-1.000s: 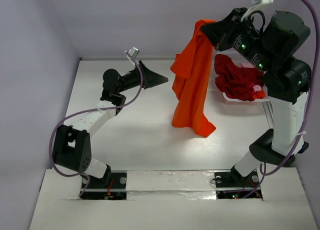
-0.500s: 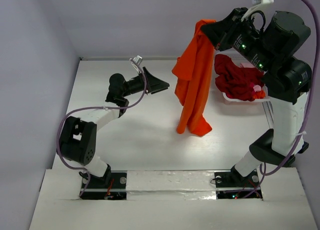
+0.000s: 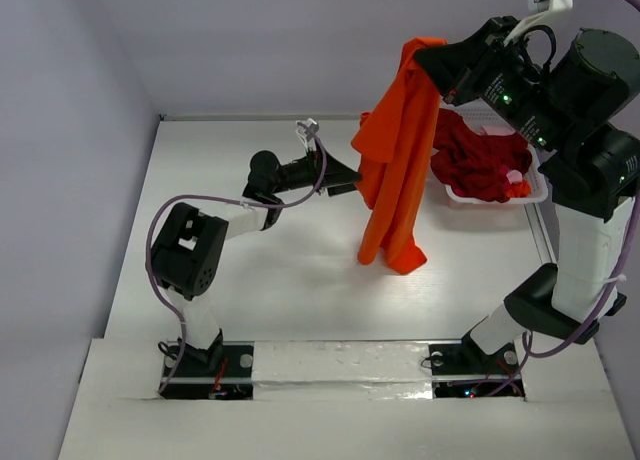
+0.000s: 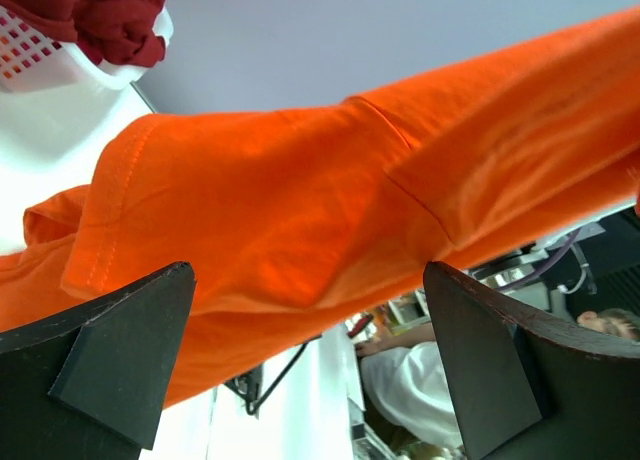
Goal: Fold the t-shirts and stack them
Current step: Flatten out the tshirt
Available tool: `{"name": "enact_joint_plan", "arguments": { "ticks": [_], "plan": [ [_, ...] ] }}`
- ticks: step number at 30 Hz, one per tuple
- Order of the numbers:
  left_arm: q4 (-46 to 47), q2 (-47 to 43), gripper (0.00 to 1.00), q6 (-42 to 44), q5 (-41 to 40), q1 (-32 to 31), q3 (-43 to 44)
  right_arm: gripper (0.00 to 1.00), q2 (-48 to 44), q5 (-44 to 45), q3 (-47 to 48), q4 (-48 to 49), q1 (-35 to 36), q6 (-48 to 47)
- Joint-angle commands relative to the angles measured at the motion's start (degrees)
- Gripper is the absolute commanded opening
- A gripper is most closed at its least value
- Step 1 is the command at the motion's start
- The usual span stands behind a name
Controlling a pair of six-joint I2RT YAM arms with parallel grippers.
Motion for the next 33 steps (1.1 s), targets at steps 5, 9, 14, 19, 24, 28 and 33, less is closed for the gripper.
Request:
{"name": "enact_joint_plan", "arguments": {
  "ticks": [5,9,14,19,24,28,33],
  "plan": [
    [16.28,1.37,0.98,-3.75,1.48,-0.85,6.33,0.00,-1.18,-0.87,0.20,3.60,-0.22,0.03],
    [15.92,2.59,0.91,-3.75,1.12,-1.47,7.73,0.00,-1.00,-0.61,0.38,3.69,-0.22,-0.05],
    [16.36,3.30,0.81,-4.81,1.21,-2.00,8.97,0.00,-1.18,-0.52,0.12,3.60,-0.22,-0.23],
    [16.45,4.00,0.44,-5.33,1.56,-2.52,10.11,0.00,-1.09,-0.43,0.20,3.69,-0.22,-0.23],
    [13.57,2.96,0.03,-4.12,1.92,-2.52,10.02,0.00,-1.18,0.01,0.12,3.78,-0.22,-0.32],
    [2.50,-0.73,0.00,3.79,0.25,-2.52,10.54,0.00,-1.18,0.36,0.03,3.69,-0.22,-0.32],
    [-25.45,-9.33,0.00,18.19,-5.45,-1.29,13.88,0.00,-2.23,4.92,-3.48,2.72,-0.22,0.12]
  ]
}}
